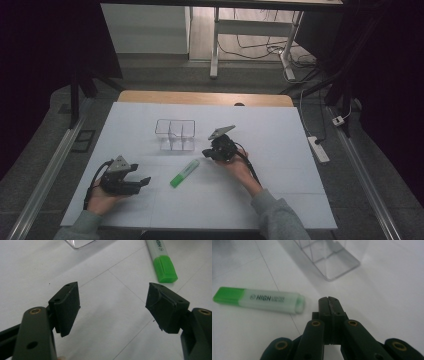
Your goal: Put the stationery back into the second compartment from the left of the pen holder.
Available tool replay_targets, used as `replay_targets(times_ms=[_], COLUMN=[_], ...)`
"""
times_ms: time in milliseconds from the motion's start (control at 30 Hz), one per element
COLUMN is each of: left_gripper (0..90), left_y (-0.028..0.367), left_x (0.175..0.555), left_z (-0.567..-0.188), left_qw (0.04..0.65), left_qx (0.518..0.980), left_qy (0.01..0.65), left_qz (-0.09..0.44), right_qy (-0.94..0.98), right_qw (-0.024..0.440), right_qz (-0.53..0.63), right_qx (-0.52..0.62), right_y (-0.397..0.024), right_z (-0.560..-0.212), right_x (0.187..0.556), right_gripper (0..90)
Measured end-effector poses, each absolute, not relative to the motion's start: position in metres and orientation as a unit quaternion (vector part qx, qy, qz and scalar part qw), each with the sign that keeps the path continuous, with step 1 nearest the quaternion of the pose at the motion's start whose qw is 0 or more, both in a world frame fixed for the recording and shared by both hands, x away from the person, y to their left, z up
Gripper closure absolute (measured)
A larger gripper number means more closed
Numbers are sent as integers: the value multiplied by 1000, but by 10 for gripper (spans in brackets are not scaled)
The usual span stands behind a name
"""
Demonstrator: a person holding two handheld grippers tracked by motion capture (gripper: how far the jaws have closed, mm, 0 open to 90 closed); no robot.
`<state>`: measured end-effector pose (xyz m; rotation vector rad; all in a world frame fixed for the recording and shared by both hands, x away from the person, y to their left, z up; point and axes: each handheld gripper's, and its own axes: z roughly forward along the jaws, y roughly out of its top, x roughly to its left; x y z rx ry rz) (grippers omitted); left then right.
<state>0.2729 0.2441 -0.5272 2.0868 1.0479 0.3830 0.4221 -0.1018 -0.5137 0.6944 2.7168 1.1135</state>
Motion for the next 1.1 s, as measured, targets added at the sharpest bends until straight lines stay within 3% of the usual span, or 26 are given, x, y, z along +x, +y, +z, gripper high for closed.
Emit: replay_targets(times_ms=[467, 800, 1100], left_gripper=[269, 269, 277], left_y=[245, 245, 241], left_x=[272, 272, 272], left_z=[-526, -526, -523], left_qw=[382, 382, 381], left_qx=[813, 814, 817], left_qy=[412, 411, 405], left_qz=[151, 147, 150], right_qy=[872, 851, 841], right_qw=[114, 149, 157], right_qz=[381, 385, 394], right_qx=[287, 325, 337], right_y=[-196, -248, -284], right_z=[-497, -497, -502], right_x=[382, 355, 341], right_gripper=[878, 556, 439])
